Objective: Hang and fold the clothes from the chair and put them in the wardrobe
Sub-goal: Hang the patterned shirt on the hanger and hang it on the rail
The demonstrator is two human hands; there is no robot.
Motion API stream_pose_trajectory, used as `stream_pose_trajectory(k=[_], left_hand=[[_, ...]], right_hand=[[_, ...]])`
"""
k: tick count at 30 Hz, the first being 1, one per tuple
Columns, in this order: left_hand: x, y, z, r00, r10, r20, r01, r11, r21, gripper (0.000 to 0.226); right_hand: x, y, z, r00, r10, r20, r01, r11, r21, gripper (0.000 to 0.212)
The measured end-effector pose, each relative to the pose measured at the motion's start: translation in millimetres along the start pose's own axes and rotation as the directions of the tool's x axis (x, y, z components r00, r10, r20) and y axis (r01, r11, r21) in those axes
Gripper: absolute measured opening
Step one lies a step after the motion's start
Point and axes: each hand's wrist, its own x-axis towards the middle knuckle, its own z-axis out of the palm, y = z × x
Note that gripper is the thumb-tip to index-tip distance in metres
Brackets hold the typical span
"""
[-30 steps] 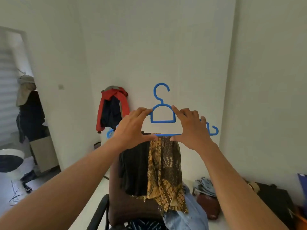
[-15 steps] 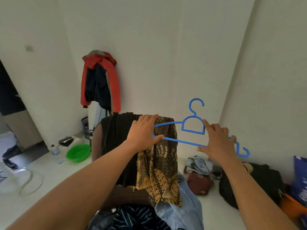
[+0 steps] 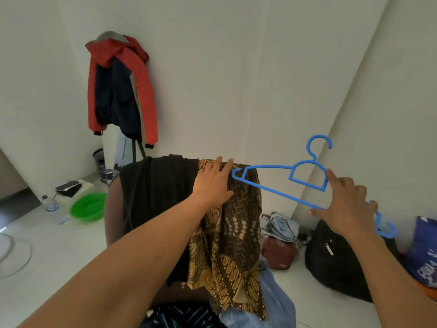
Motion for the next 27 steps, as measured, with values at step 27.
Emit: stream_pose_trajectory(k=[27], left_hand=[[-76.9,16.3,20.0,0.999,-0.01,0.047,0.035,0.837,-0.547,0.02]], right_hand=[[-18.7,-16.0,10.8,0.997,0.036,0.063,-0.035,0.999,-0.017,0.11]])
